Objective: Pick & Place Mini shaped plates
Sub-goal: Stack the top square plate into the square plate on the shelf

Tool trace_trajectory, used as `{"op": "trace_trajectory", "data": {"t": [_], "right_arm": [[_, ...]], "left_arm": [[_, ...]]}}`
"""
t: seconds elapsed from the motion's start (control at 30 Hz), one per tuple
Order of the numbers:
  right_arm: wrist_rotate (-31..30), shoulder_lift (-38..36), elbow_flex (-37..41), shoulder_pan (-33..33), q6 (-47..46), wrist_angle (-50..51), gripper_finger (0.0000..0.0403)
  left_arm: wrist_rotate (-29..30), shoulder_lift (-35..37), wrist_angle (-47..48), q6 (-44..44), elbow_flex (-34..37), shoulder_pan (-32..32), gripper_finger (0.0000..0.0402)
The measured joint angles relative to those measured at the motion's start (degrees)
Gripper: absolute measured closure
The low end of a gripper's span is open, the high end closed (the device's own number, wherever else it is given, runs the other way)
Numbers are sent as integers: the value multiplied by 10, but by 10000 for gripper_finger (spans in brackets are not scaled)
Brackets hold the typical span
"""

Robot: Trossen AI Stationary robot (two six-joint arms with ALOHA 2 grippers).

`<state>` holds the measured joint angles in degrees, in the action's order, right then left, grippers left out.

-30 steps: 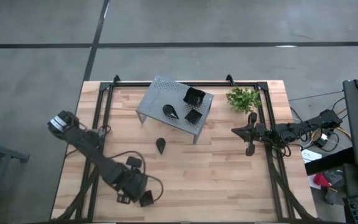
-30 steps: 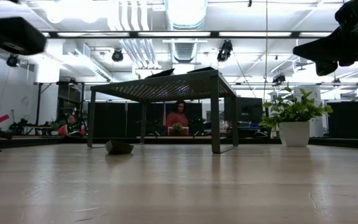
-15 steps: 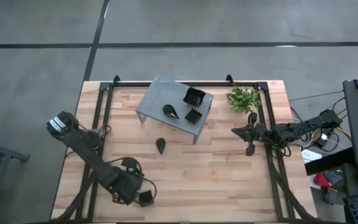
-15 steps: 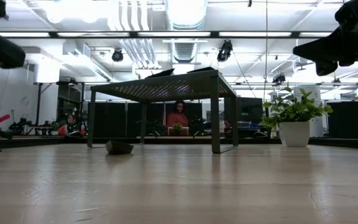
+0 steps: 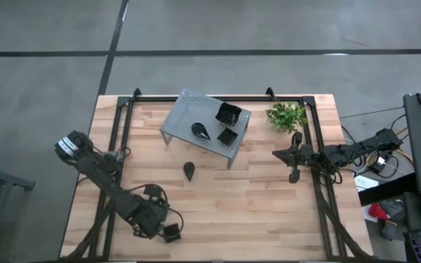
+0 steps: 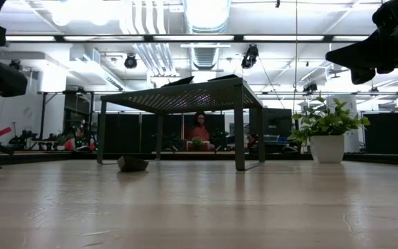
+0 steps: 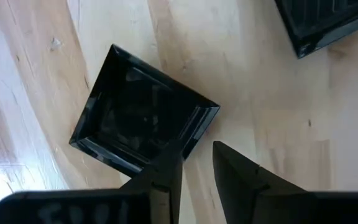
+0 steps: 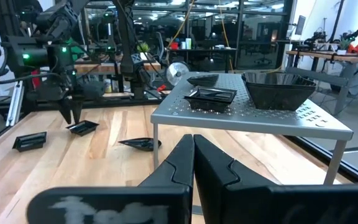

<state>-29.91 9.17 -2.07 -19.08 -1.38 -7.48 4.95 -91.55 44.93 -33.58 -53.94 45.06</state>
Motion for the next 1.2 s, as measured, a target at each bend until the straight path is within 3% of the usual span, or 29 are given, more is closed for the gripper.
{"op": "trace_trajectory", "data": {"t": [0.77,1.2], "right_arm": [[0,0,0,0,1,0,394],[0,0,0,0,0,0,394]], "left_arm": [[21,0,-25,2,38,0,321],[26,0,-23,5,17,-1,395]]}}
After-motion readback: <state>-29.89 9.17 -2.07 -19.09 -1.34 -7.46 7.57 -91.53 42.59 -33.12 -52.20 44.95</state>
